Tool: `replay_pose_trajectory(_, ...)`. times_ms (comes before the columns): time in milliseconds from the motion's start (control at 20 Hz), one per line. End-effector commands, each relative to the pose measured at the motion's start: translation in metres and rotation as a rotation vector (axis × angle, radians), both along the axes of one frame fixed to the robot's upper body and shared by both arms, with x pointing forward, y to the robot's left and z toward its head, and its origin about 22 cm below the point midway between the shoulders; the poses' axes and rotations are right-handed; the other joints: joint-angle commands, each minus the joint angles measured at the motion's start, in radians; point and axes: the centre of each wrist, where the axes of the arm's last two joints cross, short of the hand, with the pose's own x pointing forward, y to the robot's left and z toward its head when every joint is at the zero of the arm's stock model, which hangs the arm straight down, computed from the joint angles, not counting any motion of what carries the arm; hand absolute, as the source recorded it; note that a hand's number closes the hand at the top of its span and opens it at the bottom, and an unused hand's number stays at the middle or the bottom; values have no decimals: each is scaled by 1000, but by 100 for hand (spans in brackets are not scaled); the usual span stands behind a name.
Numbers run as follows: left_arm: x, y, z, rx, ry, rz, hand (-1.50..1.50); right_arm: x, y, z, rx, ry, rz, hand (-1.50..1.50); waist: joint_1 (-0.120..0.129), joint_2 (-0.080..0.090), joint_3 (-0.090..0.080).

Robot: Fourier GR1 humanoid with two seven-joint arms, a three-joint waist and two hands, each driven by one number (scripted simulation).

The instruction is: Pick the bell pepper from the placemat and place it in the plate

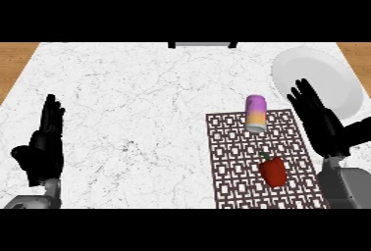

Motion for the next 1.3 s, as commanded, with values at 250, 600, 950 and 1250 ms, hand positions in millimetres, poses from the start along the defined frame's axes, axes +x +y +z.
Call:
replay_pose_trajectory(250, -7, -6, -32, -37, 280, -114, 0, 7, 41, 54, -29, -154, 642, 150, 7, 8, 11)
replay_pose_trajectory(600, -13, -18, -40, -105, 338, -139, 0, -40, -25, 16, -540, -376, 302, 150, -18, 14, 17)
replay_pose_trajectory(950, 1, -18, -30, -99, 347, -163, 0, -63, -49, -33, -264, -384, 614, -150, 8, 12, 14)
replay_pose_trajectory(1250, -5, -14, -27, -103, 361, -172, 0, -37, -58, 10, -783, -479, 630, -150, 19, 8, 12)
